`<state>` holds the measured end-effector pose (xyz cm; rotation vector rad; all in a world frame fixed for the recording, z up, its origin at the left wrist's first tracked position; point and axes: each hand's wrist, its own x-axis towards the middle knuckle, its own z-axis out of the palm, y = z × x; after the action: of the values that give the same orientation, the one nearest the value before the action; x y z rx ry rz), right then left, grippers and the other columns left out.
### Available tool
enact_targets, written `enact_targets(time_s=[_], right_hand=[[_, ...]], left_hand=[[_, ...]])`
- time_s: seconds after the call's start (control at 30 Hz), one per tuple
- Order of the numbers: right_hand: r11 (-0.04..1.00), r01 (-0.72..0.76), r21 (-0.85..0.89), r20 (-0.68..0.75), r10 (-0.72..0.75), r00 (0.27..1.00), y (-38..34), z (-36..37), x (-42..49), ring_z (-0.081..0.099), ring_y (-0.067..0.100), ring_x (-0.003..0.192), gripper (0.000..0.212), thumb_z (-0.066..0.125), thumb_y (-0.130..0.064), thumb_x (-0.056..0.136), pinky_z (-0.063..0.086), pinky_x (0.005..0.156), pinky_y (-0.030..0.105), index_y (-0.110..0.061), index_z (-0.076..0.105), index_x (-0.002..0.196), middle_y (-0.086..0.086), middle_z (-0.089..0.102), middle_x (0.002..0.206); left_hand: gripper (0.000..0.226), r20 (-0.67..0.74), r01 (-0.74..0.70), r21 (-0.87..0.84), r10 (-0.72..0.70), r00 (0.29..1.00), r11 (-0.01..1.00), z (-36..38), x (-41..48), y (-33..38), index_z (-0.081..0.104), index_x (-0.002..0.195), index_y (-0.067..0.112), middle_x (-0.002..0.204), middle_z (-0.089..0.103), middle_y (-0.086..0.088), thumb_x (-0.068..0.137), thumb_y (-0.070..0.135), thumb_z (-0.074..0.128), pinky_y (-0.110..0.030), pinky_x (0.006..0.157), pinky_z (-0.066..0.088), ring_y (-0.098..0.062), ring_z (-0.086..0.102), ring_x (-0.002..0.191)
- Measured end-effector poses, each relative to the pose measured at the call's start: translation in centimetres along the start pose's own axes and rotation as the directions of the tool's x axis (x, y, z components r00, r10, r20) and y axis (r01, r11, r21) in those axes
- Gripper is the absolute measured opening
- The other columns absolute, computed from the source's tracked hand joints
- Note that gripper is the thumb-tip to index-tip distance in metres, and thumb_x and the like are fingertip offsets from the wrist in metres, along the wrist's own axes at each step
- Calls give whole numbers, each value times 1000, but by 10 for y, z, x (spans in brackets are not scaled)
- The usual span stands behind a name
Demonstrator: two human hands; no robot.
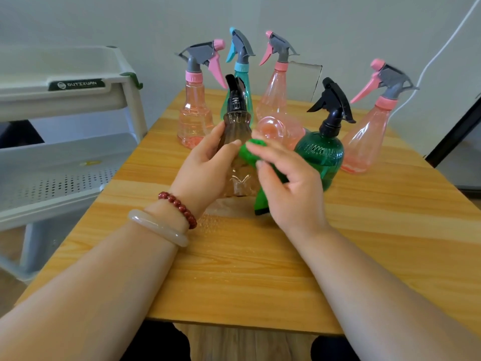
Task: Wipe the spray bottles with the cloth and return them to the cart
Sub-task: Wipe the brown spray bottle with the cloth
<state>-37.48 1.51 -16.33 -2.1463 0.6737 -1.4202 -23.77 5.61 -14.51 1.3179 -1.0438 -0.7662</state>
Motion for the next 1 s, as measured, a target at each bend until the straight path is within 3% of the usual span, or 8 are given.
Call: enact_targets(time_s=[0.07, 0.2, 0.4, 0.53, 0.63, 0.73, 0.87, 1.0], right_hand=[[984, -177, 13, -47, 177, 983, -3, 0, 11, 53, -2, 123, 32, 56, -4, 95, 35, 105, 9, -20, 69, 121, -10, 63, 126], [922, -381, 63, -28, 384, 923, -4, -7, 27, 54, -4, 114, 31, 60, -18, 96, 41, 102, 19, -48, 64, 104, -20, 61, 117], [946, -312, 84, -58, 317, 947, -10, -11, 23, 60, -8, 96, 24, 64, -14, 93, 50, 88, 17, -38, 64, 97, -27, 65, 96], [906, -391, 161, -69, 406, 911, -9, 2, 40, 66, 11, 94, 25, 63, -16, 93, 56, 89, 42, -40, 65, 89, -17, 68, 92], [919, -362, 153, -46, 373, 927, -10, 4, 33, 64, 2, 93, 25, 63, -16, 94, 54, 89, 28, -40, 66, 89, -25, 67, 89], [956, -289, 58, -14, 290, 957, -9, -3, 16, 58, -6, 103, 23, 63, -14, 94, 44, 90, 11, -36, 66, 95, -23, 64, 101], [993, -113, -42, 14, 114, 993, -9, -3, 3, 57, 0, 105, 18, 66, -6, 91, 39, 94, 9, -22, 69, 99, -13, 62, 104], [978, -206, -43, -34, 204, 978, -8, 4, 24, 58, 1, 105, 17, 64, -10, 92, 42, 95, 14, -24, 70, 100, -17, 64, 103]], left_hand=[[38, 7, -31, 2, 31, 999, 1000, 0, 0, -1, 48, 134, 41, 86, 67, 32, 100, 24, 52, -30, 89, 56, 2, 64, 85], [49, 45, -90, 39, 88, 995, 995, 2, -3, 0, 41, 147, 30, 108, 59, 34, 99, 23, 54, -5, 82, 45, 20, 57, 98], [53, 83, -105, 71, 99, 992, 992, 0, -1, -4, 37, 149, 33, 107, 63, 36, 99, 25, 55, -13, 87, 50, 14, 58, 98], [53, 53, -86, 59, 83, 995, 995, -2, -1, -2, 38, 149, 33, 123, 56, 26, 99, 27, 53, -20, 98, 44, 10, 57, 107], [49, 23, -74, 83, 73, 997, 994, -7, -1, 0, 41, 146, 37, 107, 59, 19, 99, 31, 52, -22, 84, 47, -3, 60, 90], [36, -13, -51, 16, 51, 999, 999, -11, 4, 2, 54, 134, 37, 96, 64, 30, 100, 26, 52, -13, 78, 50, 11, 63, 86], [29, -31, 11, -32, -12, 999, 999, -18, 10, 3, 66, 106, 38, 87, 74, 18, 101, 18, 46, -27, 87, 53, 0, 68, 88], [25, 100, -92, 79, 84, 991, 993, -19, 4, 1, 54, 123, 34, 105, 66, 18, 97, 33, 55, -10, 79, 51, 12, 63, 91]])
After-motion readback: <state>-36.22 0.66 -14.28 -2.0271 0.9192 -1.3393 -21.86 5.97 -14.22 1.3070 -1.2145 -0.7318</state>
